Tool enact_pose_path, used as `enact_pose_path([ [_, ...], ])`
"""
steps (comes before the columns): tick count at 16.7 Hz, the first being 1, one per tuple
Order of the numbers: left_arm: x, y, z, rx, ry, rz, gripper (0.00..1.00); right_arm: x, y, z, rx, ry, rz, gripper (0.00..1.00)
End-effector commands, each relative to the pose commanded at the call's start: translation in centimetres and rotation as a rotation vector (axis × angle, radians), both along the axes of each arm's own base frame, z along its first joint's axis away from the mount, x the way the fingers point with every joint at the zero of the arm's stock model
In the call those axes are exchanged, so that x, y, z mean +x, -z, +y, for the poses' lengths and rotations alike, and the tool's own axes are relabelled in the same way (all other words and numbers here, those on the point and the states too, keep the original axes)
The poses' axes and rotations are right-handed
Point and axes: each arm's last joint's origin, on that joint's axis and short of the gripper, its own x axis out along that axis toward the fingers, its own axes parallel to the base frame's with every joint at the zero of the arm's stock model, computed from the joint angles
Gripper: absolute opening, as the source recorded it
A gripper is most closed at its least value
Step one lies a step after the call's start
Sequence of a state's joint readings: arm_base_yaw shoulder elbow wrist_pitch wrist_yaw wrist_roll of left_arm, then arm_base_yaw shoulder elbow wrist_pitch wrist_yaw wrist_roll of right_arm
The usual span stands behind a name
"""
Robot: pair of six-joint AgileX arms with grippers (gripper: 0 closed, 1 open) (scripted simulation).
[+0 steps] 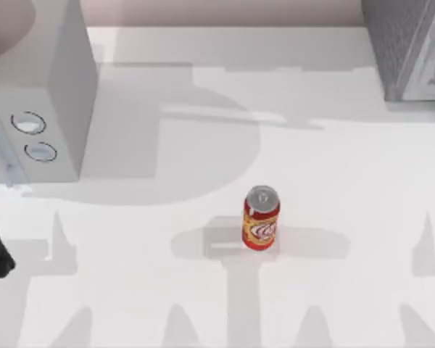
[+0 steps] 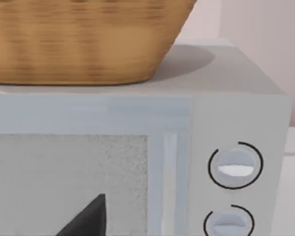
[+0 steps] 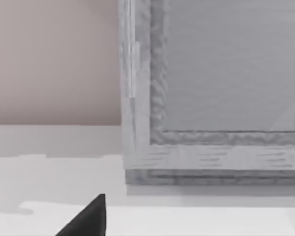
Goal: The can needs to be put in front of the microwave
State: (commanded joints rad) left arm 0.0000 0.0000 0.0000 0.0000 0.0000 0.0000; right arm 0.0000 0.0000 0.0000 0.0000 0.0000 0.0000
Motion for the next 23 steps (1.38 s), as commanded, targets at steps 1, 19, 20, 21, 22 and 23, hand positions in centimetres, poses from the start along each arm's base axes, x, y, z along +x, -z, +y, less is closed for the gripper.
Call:
enact_pose_path([
  [1, 0.0, 0.0, 0.0, 0.0, 0.0, 0.0, 1.0, 0.0, 0.0, 0.0, 0.0, 0.0, 0.0, 1.0],
  [19, 10.7, -14.4, -9.7, 0.208, 0.437, 0.778, 1.0, 0.0, 0.0, 0.0, 0.0, 0.0, 0.0, 1.0],
  [20, 12.1, -14.9, -11.3, 0.233, 0.466, 0.834, 1.0, 0.0, 0.0, 0.0, 0.0, 0.0, 0.0, 1.0],
  [21, 13.5, -15.2, -13.0, 0.26, 0.493, 0.89, 1.0, 0.0, 0.0, 0.0, 0.0, 0.0, 0.0, 1.0],
  [22, 14.7, -15.3, -14.7, 0.288, 0.518, 0.945, 1.0, 0.0, 0.0, 0.0, 0.0, 0.0, 0.0, 1.0],
  [23, 15.9, -15.2, -16.6, 0.317, 0.54, 0.999, 1.0, 0.0, 0.0, 0.0, 0.0, 0.0, 0.0, 1.0],
])
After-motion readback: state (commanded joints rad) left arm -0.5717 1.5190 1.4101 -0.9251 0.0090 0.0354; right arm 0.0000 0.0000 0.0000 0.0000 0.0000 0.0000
